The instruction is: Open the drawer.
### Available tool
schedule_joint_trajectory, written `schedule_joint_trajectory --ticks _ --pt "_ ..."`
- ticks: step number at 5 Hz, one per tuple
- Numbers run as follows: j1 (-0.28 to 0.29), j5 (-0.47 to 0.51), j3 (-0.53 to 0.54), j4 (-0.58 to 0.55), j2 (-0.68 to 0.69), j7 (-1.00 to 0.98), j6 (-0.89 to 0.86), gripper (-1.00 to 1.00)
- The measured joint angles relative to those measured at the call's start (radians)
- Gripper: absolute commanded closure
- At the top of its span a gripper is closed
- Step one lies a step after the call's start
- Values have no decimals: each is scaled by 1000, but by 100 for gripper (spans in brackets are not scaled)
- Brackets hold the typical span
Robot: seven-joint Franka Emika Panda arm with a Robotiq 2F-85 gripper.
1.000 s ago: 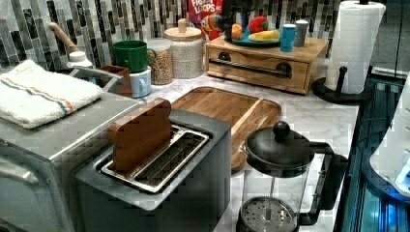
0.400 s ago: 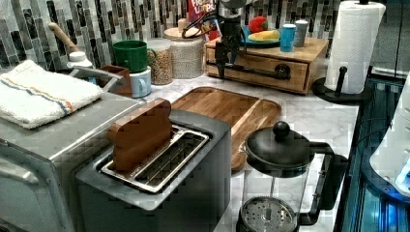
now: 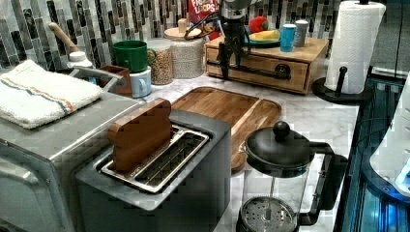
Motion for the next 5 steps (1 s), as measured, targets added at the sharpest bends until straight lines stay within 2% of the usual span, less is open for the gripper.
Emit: schedule_joint_trajectory --ticks 1,5 --pt "0 -29 -10 -23 -1 15 0 -100" --pt "27 -23 -7 -47 -13 184 -64 -100"
